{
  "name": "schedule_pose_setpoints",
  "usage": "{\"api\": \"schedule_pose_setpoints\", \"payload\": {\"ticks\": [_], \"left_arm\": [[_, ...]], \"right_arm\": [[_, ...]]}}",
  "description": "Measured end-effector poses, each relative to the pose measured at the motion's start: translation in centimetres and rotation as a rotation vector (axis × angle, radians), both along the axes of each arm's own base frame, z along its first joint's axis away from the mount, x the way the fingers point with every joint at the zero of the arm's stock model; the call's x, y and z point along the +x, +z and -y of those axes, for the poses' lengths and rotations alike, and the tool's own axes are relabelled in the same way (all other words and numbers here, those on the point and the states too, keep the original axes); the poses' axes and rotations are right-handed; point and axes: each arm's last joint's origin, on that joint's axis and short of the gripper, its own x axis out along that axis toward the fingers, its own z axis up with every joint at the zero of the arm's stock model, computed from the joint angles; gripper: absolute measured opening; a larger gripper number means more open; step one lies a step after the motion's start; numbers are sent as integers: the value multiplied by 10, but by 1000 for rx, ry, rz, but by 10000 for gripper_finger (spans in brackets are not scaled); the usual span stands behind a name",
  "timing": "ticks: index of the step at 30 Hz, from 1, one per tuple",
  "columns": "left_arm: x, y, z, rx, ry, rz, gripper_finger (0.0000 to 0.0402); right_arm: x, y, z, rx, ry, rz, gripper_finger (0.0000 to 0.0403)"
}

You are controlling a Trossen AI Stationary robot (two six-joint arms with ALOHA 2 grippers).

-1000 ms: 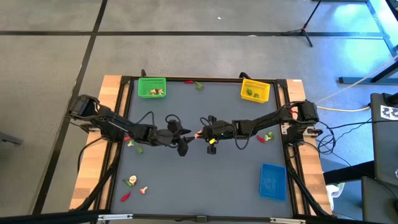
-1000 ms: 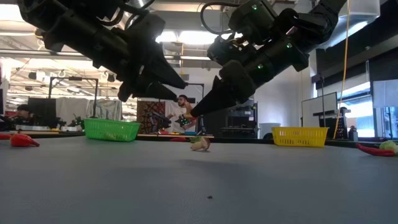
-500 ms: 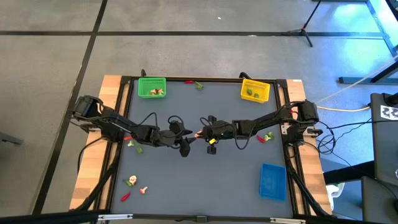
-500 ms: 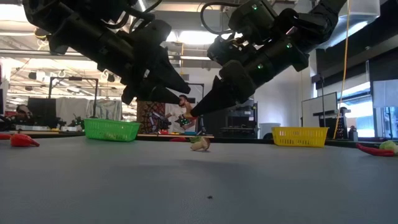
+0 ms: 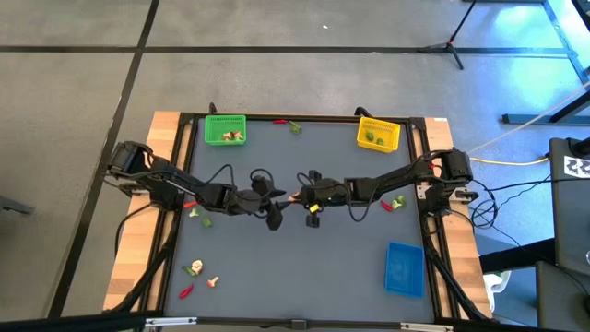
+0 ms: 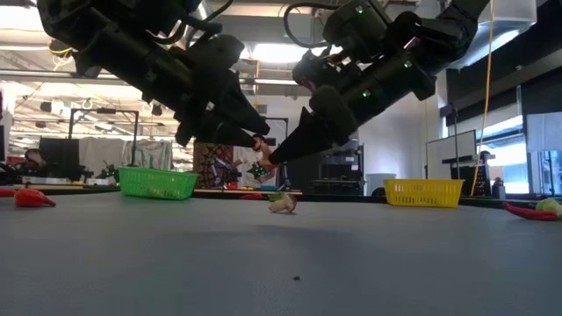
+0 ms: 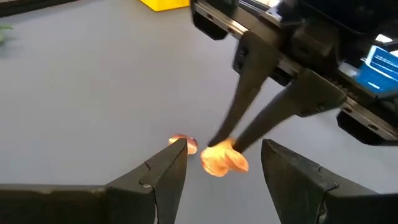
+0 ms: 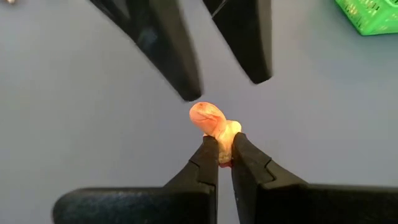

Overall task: Sort produce into baskets
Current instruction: Put the brown mushroom into the green bin

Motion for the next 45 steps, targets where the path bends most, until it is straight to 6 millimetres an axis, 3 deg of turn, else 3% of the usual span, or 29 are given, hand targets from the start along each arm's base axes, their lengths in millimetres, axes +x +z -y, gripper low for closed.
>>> {"api": "schedule_pose_setpoints", "payload": {"ticks": [9, 17, 28, 32, 39, 45], "left_arm": [[0, -2, -2, 109, -74, -59, 194], [2, -3, -6, 210, -227, -116, 134], [2, -4, -7, 312, -287, -158, 63], [1, -4, -7, 330, -300, -175, 42], [0, -3, -8, 370, -327, -195, 25], [-9, 5, -14, 377, -325, -247, 25]], "right_arm": [[1, 1, -1, 90, -28, 21, 19], [3, 6, -1, 173, -46, 75, 19], [4, 6, -2, 183, -40, 85, 21], [3, 6, -1, 179, -49, 86, 50], [3, 6, 0, 146, -69, 78, 151], [-4, 20, 0, 135, -79, 59, 207]]}}
